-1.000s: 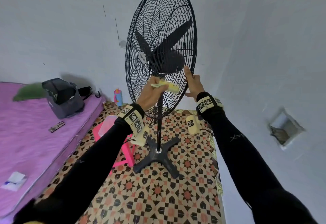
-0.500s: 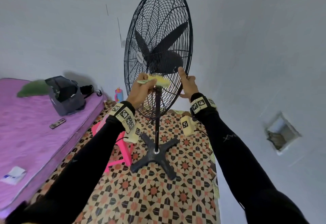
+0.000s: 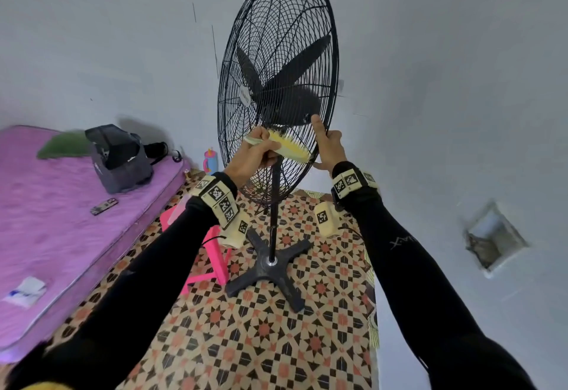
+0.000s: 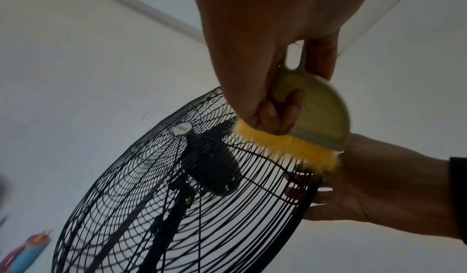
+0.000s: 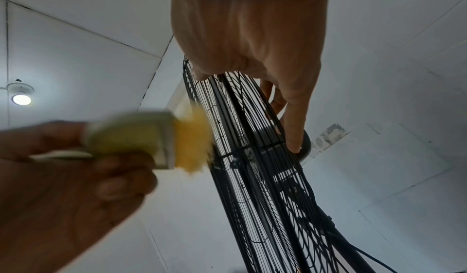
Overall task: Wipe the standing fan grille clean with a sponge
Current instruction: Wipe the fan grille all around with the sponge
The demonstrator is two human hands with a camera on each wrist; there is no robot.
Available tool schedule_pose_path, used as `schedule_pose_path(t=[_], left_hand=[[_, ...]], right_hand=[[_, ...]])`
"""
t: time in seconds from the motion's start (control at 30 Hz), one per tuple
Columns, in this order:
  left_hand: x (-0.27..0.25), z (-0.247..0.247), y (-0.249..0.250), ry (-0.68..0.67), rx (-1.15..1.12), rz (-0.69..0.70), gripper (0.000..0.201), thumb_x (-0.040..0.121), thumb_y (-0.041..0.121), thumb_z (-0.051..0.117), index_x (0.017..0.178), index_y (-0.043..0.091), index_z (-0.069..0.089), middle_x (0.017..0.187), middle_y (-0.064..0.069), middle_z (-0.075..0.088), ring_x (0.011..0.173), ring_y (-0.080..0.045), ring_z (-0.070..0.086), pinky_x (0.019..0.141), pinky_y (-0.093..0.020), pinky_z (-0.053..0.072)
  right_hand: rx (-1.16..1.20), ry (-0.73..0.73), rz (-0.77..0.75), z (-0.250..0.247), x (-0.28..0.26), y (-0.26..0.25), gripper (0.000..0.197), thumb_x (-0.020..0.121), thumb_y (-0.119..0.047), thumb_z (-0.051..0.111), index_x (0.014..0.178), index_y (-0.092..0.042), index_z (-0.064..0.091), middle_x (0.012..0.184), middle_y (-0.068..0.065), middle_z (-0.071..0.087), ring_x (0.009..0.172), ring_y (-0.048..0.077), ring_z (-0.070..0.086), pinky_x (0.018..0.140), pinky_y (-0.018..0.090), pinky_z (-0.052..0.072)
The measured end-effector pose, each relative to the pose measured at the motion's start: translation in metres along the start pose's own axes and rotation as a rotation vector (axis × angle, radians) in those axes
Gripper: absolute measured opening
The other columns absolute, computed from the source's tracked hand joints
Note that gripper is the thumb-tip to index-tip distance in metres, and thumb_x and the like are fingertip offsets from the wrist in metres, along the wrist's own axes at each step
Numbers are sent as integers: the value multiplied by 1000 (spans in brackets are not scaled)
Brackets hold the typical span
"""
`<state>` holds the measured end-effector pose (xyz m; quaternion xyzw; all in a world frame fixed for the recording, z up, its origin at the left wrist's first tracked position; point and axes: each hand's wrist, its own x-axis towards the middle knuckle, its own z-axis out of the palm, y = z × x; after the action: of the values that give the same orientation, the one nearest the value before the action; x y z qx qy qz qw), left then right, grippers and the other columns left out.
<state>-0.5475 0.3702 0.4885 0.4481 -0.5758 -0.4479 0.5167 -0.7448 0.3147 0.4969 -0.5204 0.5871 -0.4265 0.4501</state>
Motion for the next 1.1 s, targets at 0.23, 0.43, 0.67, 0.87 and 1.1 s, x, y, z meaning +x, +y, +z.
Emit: schedule_pose_path(t=[0.23,0.43,0.67,0.87,1.1], left_hand=[[31,-32,-17,131,-73,31,29,99,-3,49,87,20,37,85,-7,56,61,-16,51,47,-20,40],[66,-52,-15,52,-175,36,37,94,-8,50,103,26,39,103,-10,56,65,-17,54,50,-23,47],[123,-110,-26,61,-198,162,14,106,22,59,104,10,53,82,-4,63,63,-13,54,54,-24,42],[181,-144,-19,-4,-248,163,24,109,35,52,97,17,62,74,8,63,66,-10,52,61,-28,40],[189,-154,-58,-214,35,136,50,109,56,36,140,20,53,134,2,55,123,-17,50,108,-39,35]], right_hand=[[53,-11,28,-7,1,2,83,80,-85,49,125,-16,38,125,9,51,119,30,55,94,54,55],[-6,243,-101,10,10,-23,92,78,-81,60,140,-17,37,138,8,51,123,28,53,109,47,44],[-65,737,-315,45,34,-79,76,76,-72,68,128,-19,49,121,-2,63,108,19,61,95,36,51],[-177,896,-324,56,46,-87,74,76,-76,60,125,-21,52,113,-4,66,102,18,63,92,37,52],[-259,1012,-316,54,41,-76,64,85,-73,59,116,-17,54,102,-5,64,93,20,59,82,30,45]])
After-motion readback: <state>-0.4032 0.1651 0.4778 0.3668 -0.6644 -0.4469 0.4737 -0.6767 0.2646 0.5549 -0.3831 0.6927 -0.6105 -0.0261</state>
